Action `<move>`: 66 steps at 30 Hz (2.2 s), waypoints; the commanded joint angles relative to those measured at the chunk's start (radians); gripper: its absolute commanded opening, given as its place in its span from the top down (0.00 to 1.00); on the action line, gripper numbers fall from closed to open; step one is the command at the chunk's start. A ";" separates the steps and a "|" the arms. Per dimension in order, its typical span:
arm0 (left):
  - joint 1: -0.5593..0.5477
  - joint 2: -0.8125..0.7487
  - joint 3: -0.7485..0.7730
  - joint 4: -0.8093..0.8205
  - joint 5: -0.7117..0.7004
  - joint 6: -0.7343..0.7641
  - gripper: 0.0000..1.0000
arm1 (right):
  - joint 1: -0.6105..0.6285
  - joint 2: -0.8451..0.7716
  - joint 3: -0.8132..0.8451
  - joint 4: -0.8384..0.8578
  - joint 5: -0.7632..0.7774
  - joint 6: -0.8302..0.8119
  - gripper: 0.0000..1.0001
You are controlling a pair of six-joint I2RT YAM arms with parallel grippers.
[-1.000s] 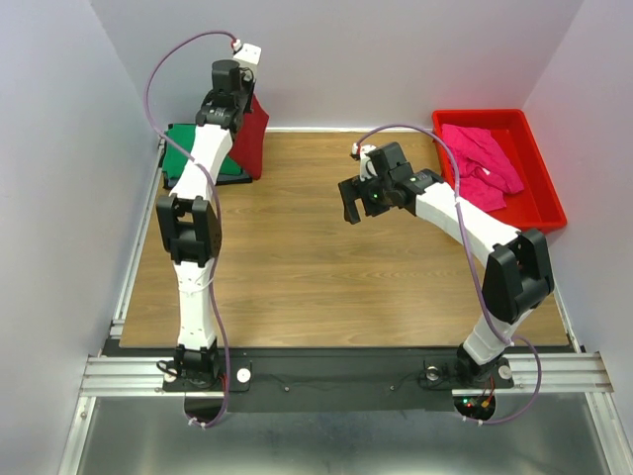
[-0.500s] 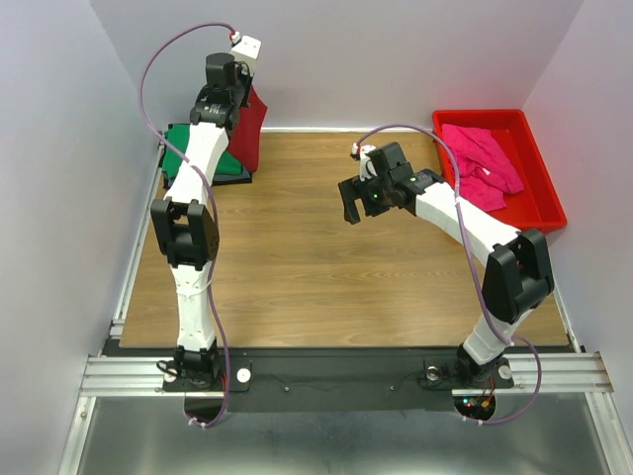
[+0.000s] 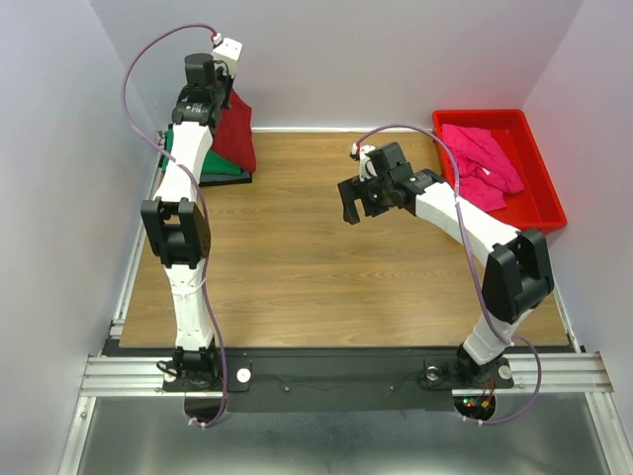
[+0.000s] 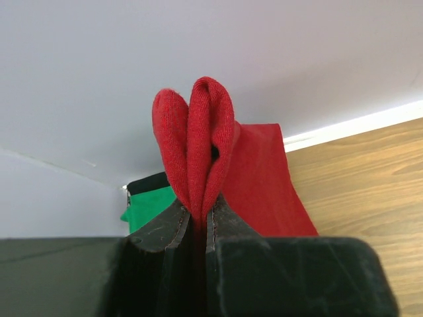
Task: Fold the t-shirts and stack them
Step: Neatly place the folded tshirt to the corner
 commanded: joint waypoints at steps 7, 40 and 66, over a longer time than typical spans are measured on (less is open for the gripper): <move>0.046 -0.003 0.042 0.077 0.073 0.095 1.00 | 0.003 0.020 0.038 0.029 -0.015 0.005 0.00; 0.193 0.197 0.111 0.185 0.168 0.272 1.00 | 0.003 0.141 0.084 0.012 0.007 -0.003 0.00; 0.282 0.247 0.168 0.274 0.037 0.308 0.40 | 0.003 0.114 0.067 0.004 0.019 -0.015 0.00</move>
